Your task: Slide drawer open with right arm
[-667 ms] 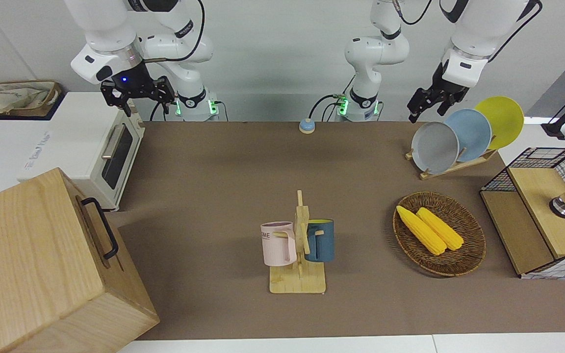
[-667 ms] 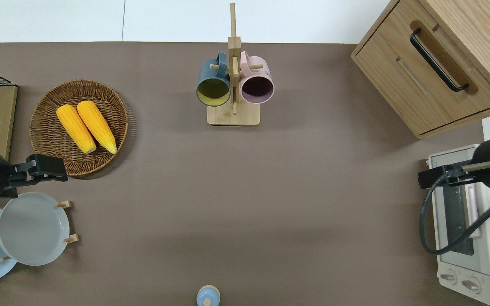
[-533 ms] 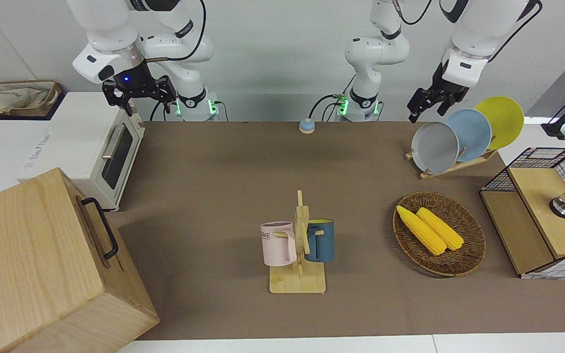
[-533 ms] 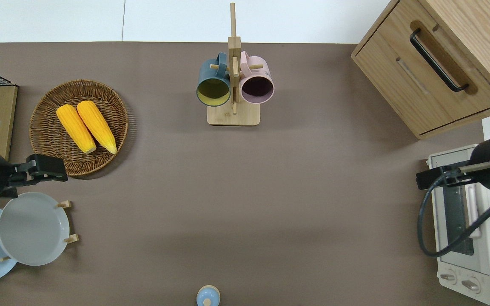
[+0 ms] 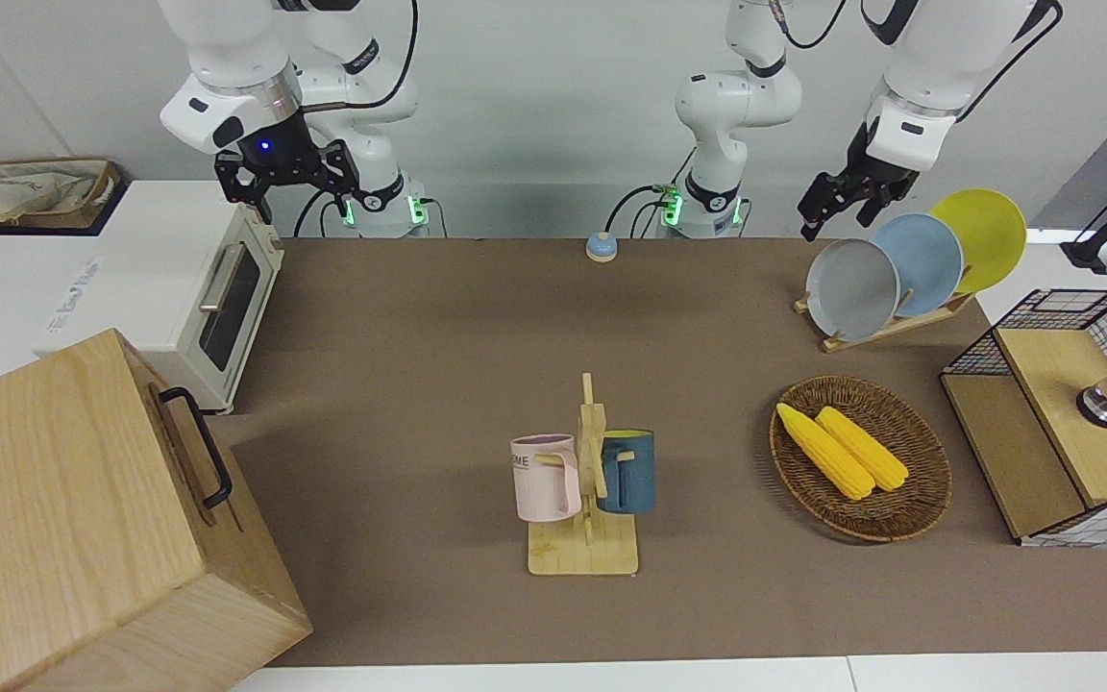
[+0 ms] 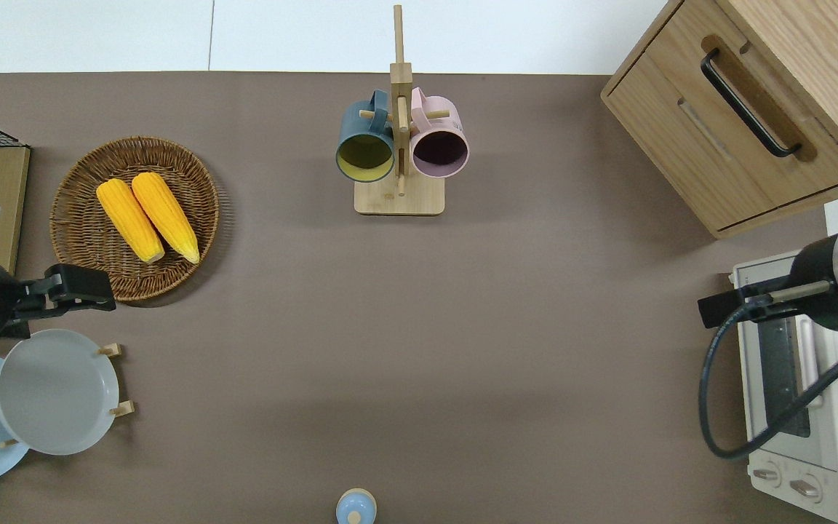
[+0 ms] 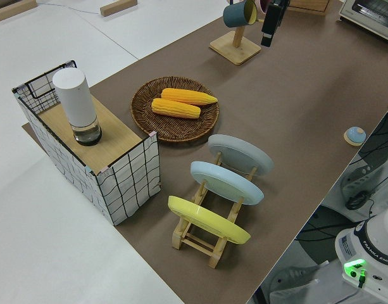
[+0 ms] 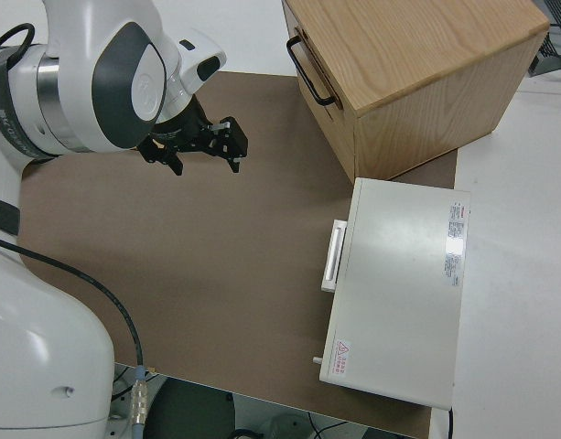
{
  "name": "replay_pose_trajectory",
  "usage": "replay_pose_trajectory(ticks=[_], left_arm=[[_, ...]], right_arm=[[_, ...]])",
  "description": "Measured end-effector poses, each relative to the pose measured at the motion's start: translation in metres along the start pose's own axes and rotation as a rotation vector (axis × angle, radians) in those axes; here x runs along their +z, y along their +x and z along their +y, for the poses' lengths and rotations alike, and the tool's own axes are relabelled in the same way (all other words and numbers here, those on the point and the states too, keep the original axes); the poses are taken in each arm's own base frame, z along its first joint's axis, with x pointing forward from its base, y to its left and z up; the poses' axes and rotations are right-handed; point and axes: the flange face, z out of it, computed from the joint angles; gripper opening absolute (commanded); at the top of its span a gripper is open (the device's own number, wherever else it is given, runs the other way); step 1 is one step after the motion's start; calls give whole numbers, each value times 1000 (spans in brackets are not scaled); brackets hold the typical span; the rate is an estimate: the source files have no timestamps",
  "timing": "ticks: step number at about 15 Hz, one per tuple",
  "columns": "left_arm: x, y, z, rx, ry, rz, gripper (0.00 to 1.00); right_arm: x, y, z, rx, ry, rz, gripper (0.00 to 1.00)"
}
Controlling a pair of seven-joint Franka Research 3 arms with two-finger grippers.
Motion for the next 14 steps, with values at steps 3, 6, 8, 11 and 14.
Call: replay_pose_trajectory(ticks=[3,6,8,11,14], left_arm=[[0,0,0,0,0,0,993],[0,0,0,0,0,0,993],[0,0,0,0,0,0,993],[0,0,0,0,0,0,993],[0,0,0,0,0,0,993]], right_arm=[[-1,0,1,1,-15,1,987],[-2,0,-1,5,-53,2,987],[-3,0,-9,10,-96,8,987],[-6,1,-27,3,-208,19,987],[-4,2,-65,14,-338,51,987]])
